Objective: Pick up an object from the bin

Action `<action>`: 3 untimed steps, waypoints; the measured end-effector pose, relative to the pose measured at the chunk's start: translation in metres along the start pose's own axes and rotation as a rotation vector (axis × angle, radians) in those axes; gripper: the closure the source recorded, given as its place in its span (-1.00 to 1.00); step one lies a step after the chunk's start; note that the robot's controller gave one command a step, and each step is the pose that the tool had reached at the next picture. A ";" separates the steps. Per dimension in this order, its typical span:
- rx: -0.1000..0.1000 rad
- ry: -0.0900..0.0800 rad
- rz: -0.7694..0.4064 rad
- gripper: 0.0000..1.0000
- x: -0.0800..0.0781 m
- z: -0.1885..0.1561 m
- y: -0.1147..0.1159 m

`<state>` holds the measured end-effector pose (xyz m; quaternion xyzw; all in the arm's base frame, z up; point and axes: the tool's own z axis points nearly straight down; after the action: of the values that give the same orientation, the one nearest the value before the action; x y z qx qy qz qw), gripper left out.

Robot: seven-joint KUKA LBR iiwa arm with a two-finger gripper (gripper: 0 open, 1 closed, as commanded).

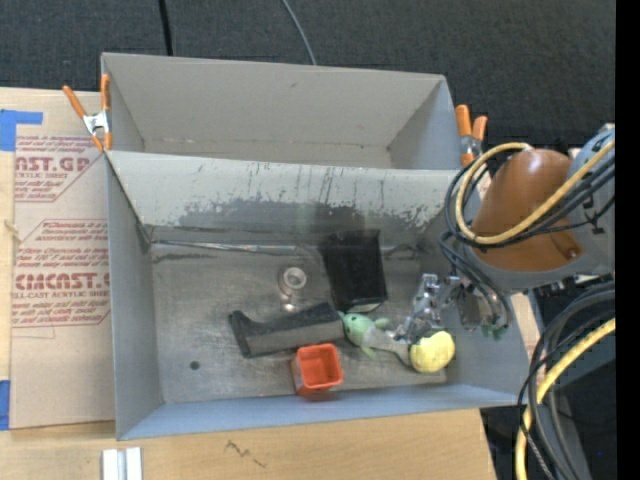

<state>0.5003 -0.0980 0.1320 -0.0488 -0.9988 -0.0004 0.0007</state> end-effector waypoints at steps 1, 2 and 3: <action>0.001 -0.001 -0.155 1.00 -0.006 -0.022 0.004; 0.001 -0.007 -0.223 1.00 0.000 -0.018 -0.010; 0.002 -0.008 -0.145 1.00 -0.011 0.040 0.015</action>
Offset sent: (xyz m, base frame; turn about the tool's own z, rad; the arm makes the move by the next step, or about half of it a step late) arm -0.0110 -0.0254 0.0006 -0.1371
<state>0.5122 -0.0839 0.0923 0.0238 -0.9997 0.0009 -0.0034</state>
